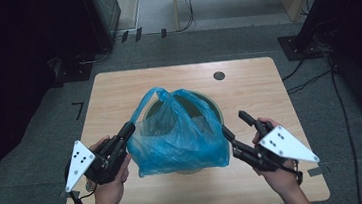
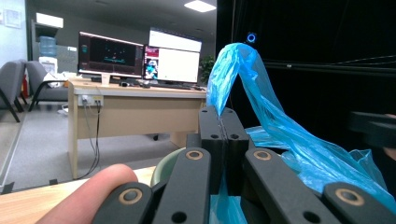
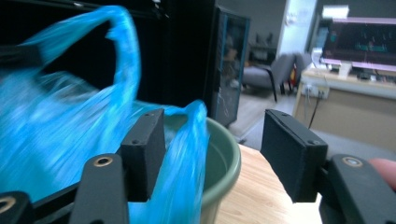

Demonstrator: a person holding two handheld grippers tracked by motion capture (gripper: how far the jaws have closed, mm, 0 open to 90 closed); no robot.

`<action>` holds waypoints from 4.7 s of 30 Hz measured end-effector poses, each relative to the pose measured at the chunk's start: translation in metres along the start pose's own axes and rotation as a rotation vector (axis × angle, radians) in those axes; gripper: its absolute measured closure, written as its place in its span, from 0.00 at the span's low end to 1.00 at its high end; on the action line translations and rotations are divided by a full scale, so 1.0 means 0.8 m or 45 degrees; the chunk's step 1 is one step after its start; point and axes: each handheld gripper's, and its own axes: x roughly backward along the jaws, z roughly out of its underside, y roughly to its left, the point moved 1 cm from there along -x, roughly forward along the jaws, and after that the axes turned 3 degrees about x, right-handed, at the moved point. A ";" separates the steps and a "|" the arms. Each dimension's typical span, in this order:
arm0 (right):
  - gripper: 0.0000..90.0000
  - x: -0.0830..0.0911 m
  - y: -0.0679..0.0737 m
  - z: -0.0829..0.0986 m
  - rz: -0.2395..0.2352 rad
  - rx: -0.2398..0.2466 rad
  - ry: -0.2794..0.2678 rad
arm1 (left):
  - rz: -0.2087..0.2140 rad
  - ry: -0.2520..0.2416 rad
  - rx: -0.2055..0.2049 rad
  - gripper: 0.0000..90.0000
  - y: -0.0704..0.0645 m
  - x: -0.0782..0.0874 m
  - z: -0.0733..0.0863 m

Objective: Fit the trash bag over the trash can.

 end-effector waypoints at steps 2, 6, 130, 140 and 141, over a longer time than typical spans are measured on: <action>0.46 -0.020 -0.002 -0.007 -0.026 -0.049 0.041 | 0.002 -0.002 -0.008 1.00 -0.001 0.001 0.000; 0.45 -0.057 -0.004 -0.011 -0.100 -0.132 0.208 | 0.012 -0.009 -0.017 1.00 0.000 0.005 -0.001; 1.00 -0.037 0.000 0.045 0.293 -0.285 0.068 | 0.142 0.276 -0.032 0.28 0.055 0.003 0.017; 1.00 -0.032 0.006 0.039 0.301 -0.257 0.045 | 0.267 0.275 0.067 0.40 0.043 0.006 -0.011; 1.00 -0.031 0.004 0.038 0.306 -0.256 0.042 | 0.320 0.268 0.079 0.40 0.043 0.010 -0.013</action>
